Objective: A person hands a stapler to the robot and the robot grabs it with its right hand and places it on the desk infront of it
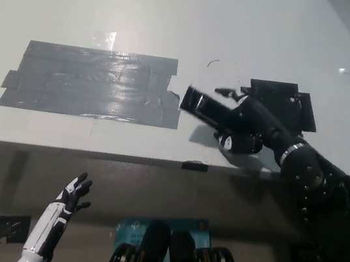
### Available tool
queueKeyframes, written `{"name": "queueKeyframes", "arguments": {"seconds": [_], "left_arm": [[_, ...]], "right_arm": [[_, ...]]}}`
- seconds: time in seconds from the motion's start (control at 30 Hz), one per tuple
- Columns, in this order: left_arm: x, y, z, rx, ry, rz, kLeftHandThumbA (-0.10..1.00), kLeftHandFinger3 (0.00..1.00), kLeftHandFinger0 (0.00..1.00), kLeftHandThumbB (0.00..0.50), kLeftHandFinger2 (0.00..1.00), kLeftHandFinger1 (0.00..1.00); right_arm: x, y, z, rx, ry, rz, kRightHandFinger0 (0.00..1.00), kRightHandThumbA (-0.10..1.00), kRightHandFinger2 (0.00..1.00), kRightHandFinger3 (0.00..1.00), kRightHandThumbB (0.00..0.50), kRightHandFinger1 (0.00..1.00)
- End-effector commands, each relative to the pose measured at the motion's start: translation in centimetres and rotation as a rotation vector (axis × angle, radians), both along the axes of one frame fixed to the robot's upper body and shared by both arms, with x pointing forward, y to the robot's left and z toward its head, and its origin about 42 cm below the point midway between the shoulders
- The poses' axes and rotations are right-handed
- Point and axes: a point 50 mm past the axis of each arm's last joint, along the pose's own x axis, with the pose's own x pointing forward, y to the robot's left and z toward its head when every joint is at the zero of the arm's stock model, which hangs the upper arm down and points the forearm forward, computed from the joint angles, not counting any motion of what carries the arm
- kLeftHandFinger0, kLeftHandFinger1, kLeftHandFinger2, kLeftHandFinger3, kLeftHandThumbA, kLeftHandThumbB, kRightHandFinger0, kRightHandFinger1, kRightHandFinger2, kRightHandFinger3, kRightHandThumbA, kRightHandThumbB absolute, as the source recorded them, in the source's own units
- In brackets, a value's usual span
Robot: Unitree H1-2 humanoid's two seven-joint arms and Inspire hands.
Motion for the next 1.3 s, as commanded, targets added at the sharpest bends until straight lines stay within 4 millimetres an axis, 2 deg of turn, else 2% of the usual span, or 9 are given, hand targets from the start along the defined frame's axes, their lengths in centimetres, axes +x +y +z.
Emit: {"name": "queueKeyframes", "arguments": {"seconds": [0.0,0.6,0.7,0.73,0.77,0.93,1.03,1.13,1.27], "left_arm": [[1.1,0.1,2.0,0.033,-0.079,-0.025,1.00,1.00,0.95,0.497,1.00,1.00],[1.8,0.0,2.6,0.037,-0.082,-0.034,1.00,1.00,0.95,0.490,1.00,1.00],[1.7,0.0,2.7,0.028,-0.081,-0.030,1.00,1.00,0.94,0.486,1.00,1.00],[1.7,0.0,2.7,0.027,-0.082,-0.030,1.00,1.00,0.93,0.489,1.00,1.00],[1.7,0.0,2.7,0.027,-0.083,-0.031,1.00,1.00,0.93,0.489,1.00,1.00],[1.9,0.0,2.7,0.030,-0.084,-0.034,1.00,1.00,0.92,0.495,1.00,1.00],[2.0,0.0,2.8,0.036,-0.088,-0.031,1.00,1.00,0.90,0.497,1.00,1.00],[2.1,0.0,2.9,0.039,-0.090,-0.036,1.00,1.00,0.89,0.489,1.00,1.00],[2.1,0.0,2.9,0.033,-0.087,-0.035,1.00,1.00,0.89,0.498,1.00,1.00]], "right_arm": [[2.2,1.5,7.9,-0.169,-0.032,0.167,0.26,-0.10,0.95,0.96,0.162,0.72],[2.3,2.7,10.0,-0.226,-0.041,0.217,0.31,-0.08,0.92,0.92,0.165,0.71],[2.1,2.6,10.0,-0.213,-0.039,0.205,0.47,0.12,1.00,1.00,0.245,0.84],[2.0,2.5,10.0,-0.214,-0.032,0.200,0.81,0.35,1.00,1.00,0.363,1.00],[2.0,2.5,10.0,-0.217,-0.025,0.198,1.00,0.36,1.00,1.00,0.345,1.00],[1.8,1.4,10.2,-0.268,0.026,0.207,1.00,0.64,1.00,1.00,0.491,1.00],[1.4,0.2,11.8,-0.242,-0.072,0.166,1.00,0.84,1.00,1.00,0.500,1.00],[0.9,-1.0,14.6,-0.166,-0.159,0.131,1.00,0.90,1.00,1.00,0.448,1.00],[-0.3,-2.9,19.4,0.009,-0.292,0.116,1.00,0.96,1.00,1.00,0.468,1.00]]}}
